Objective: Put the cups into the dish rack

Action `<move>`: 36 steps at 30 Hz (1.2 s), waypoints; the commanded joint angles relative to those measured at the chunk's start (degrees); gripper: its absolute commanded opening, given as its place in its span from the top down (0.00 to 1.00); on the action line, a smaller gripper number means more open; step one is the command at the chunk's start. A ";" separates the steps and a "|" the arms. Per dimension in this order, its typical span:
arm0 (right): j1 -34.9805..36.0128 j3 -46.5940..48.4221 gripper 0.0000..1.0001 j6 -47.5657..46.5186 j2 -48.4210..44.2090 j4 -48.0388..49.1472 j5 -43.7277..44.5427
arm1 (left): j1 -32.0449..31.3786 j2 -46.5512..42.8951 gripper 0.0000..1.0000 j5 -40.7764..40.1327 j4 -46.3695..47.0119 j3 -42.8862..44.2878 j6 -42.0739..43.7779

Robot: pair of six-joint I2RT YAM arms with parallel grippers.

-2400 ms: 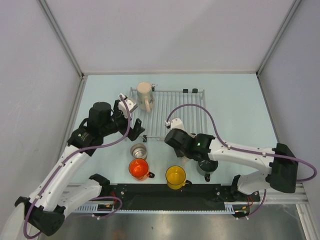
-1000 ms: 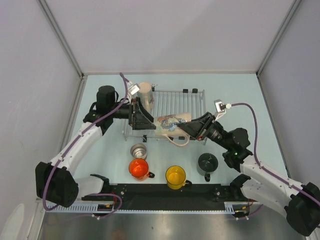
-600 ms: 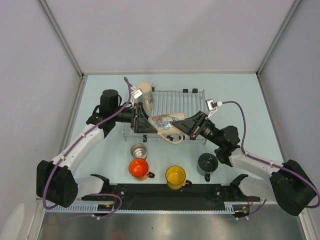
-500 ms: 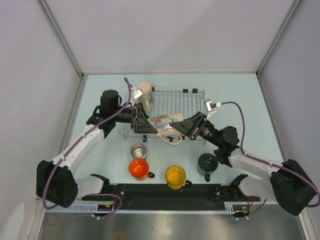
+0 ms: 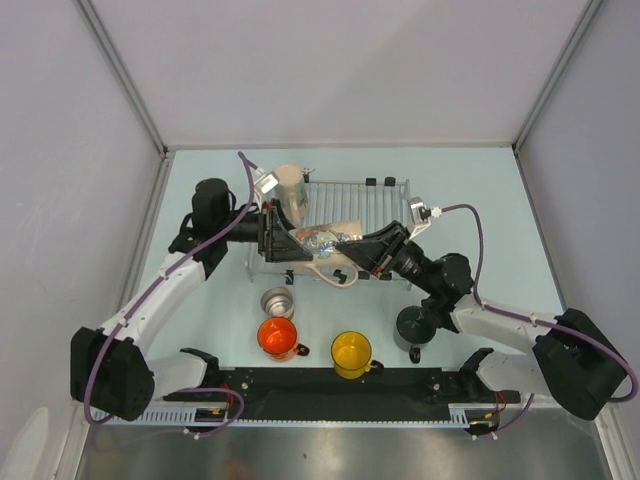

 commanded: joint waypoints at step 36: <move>-0.74 3.81 0.53 -18.33 -31.88 -53.63 26.77 | -6.98 11.53 1.00 -33.87 -23.08 21.49 25.95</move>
